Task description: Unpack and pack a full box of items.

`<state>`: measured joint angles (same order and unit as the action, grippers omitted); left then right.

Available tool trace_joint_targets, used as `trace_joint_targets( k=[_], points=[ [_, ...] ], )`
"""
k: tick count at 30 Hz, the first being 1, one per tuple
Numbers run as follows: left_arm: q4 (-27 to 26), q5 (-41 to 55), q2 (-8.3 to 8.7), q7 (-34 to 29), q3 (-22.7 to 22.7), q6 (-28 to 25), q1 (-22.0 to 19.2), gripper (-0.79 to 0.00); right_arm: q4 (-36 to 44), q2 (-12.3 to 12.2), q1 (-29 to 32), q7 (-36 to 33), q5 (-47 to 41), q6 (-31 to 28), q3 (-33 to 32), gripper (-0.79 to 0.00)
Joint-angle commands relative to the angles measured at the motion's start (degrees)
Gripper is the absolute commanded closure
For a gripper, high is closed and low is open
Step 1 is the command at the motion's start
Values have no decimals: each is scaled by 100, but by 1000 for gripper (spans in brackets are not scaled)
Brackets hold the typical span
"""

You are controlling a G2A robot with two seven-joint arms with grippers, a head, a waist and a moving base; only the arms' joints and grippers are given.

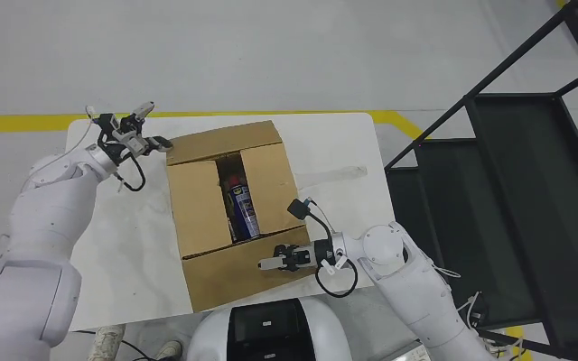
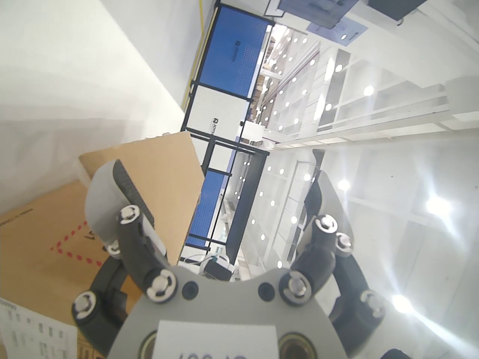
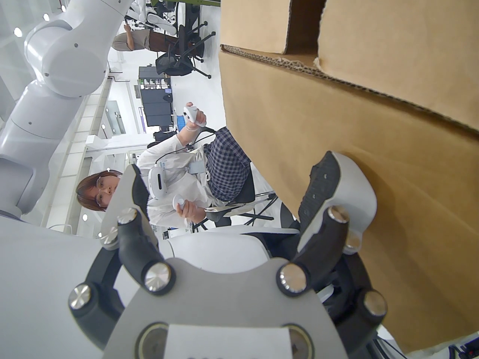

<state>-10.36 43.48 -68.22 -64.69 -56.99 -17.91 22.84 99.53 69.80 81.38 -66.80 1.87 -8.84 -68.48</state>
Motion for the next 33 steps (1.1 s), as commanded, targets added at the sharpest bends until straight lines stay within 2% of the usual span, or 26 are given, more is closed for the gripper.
trace_joint_targets(
  k=[1,5,8,11,15,25,29,33],
  points=[
    [9,124,76,-77,-130,-235,-38,-785,0,0,0,0,0,0,0,-785],
    [8,403,255,-604,-398,-379,-71,-785,0,0,0,0,0,0,0,-785],
    [2,494,432,-1299,-562,-409,-46,-785,76,2,-33,179,33,64,83,-785],
    [16,604,638,-1877,-746,-292,-10,-785,135,12,-197,199,-121,233,196,-785],
    [-368,624,940,-2318,-976,149,226,-785,143,35,-450,295,-387,468,319,-785],
    [-2059,938,1653,-2331,-1328,444,1711,-785,-190,145,-1340,780,-2,1276,966,-785],
    [-2960,1109,1875,-2331,-1302,572,2330,-785,-410,216,-1602,1103,47,1375,1234,-785],
    [-4082,1572,2123,-2331,-1220,660,3038,-785,-665,308,-1860,1397,105,1585,1564,-785]
  ],
)
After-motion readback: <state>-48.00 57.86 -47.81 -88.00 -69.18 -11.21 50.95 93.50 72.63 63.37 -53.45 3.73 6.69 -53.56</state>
